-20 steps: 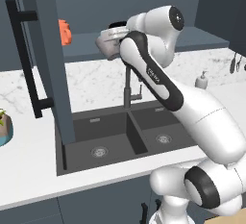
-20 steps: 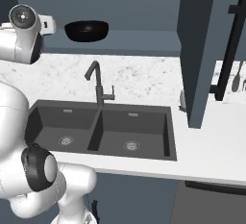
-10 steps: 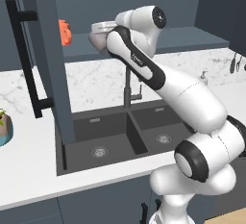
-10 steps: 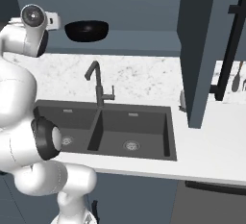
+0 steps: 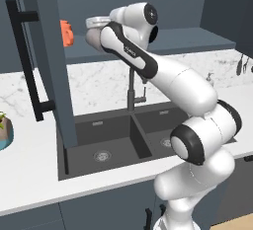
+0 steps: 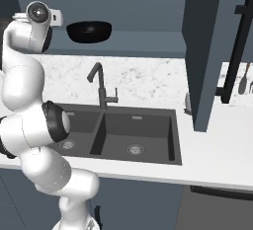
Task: Gather all objects into one cabinet and sort the glasses and bowls to opposite sides.
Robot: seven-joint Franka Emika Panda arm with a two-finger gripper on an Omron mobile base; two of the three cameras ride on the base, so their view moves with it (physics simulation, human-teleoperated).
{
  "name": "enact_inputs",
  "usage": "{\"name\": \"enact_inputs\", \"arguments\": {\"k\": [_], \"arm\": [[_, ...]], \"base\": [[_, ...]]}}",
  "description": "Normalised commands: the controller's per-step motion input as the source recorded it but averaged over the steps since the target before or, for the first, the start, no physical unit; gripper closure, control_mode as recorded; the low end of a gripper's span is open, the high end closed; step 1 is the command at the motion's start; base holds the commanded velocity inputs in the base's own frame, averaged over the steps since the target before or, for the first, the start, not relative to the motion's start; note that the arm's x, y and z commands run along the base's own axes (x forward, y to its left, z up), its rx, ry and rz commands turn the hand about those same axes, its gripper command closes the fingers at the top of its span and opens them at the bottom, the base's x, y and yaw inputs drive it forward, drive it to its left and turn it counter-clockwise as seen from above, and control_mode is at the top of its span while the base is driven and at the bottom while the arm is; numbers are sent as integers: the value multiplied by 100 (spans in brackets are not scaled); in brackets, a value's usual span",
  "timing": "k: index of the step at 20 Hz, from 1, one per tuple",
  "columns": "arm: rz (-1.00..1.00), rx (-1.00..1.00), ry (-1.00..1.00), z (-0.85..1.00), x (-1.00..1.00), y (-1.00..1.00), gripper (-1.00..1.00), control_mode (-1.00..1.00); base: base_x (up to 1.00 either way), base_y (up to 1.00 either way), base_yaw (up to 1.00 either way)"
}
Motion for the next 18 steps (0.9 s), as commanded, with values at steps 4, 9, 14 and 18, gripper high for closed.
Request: {"name": "enact_inputs", "arguments": {"k": [4, 9, 14, 18], "arm": [[0, 0, -2, 16, -1, 1, 100, -100], [0, 1, -10, 9, 0, 0, 100, -100], [0, 4, -18, -2, 19, 0, 100, -100], [0, 12, -19, -20, 26, 0, 100, -100]], "base": [[0, 0, 0], [0, 0, 0], [0, 0, 0], [0, 0, 0]]}}
